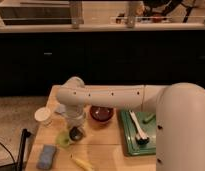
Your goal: Stack cups on top of each other
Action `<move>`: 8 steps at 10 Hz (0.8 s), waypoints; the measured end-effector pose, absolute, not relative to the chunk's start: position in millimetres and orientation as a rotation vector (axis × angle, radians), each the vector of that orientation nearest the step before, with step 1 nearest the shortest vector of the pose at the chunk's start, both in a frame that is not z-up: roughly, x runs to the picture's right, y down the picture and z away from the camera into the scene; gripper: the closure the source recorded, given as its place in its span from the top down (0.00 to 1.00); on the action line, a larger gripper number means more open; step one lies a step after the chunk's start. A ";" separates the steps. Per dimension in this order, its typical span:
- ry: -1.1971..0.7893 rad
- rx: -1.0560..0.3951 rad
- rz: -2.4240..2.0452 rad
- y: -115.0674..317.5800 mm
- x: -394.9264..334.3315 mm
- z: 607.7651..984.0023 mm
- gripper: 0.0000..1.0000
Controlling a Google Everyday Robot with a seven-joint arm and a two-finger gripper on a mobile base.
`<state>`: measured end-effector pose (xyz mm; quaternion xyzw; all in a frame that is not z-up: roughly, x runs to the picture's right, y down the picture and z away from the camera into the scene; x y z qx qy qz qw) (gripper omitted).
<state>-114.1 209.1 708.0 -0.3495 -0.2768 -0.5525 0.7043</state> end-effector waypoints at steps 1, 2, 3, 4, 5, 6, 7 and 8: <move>-0.617 -0.774 -1.226 208.9 -114.7 708.2 0.00; -0.618 -0.771 -1.226 209.3 -116.0 707.9 0.00; -0.620 -0.768 -1.224 208.7 -115.9 706.8 0.00; -0.622 -0.764 -1.221 208.3 -115.8 705.6 0.00; -0.625 -0.762 -1.220 208.2 -116.2 703.8 0.00; -0.643 -0.764 -1.214 208.5 -118.6 700.0 0.00; -0.657 -0.771 -1.210 209.0 -119.5 696.5 0.00; -0.670 -0.777 -1.203 209.0 -120.7 693.3 0.00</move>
